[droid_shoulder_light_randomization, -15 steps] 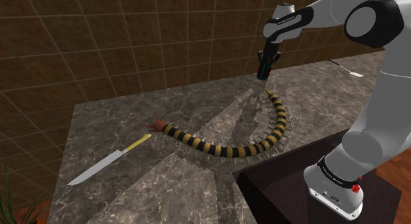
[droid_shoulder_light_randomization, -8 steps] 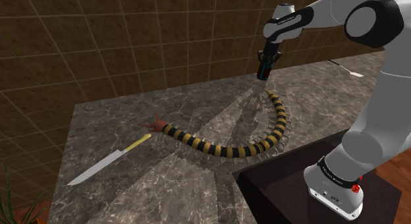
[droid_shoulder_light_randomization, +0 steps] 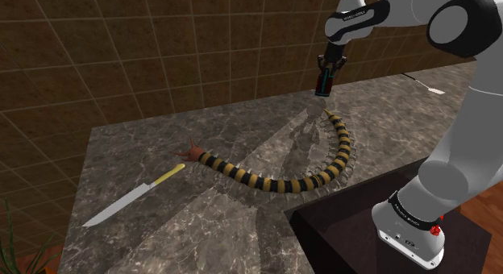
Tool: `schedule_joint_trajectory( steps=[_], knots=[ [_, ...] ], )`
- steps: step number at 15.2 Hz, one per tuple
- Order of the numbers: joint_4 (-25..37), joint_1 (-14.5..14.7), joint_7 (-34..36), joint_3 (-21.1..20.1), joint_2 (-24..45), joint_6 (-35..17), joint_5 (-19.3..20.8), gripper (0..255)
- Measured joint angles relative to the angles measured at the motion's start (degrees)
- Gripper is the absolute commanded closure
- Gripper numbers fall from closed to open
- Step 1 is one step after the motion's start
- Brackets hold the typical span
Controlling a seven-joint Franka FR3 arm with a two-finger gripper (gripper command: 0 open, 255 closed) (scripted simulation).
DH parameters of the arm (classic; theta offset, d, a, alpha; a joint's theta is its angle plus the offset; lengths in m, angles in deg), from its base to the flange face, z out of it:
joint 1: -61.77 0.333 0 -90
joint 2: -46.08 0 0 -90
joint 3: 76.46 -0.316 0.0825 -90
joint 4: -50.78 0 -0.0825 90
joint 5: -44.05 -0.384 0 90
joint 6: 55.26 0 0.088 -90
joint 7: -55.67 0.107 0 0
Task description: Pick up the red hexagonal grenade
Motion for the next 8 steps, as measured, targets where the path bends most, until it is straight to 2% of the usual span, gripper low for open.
schedule_joint_trajectory(
  steps=[8],
  knots=[
    [3.1,0.2,0.0,0.1,-2.0,5.2,0.3,255]
  ],
)
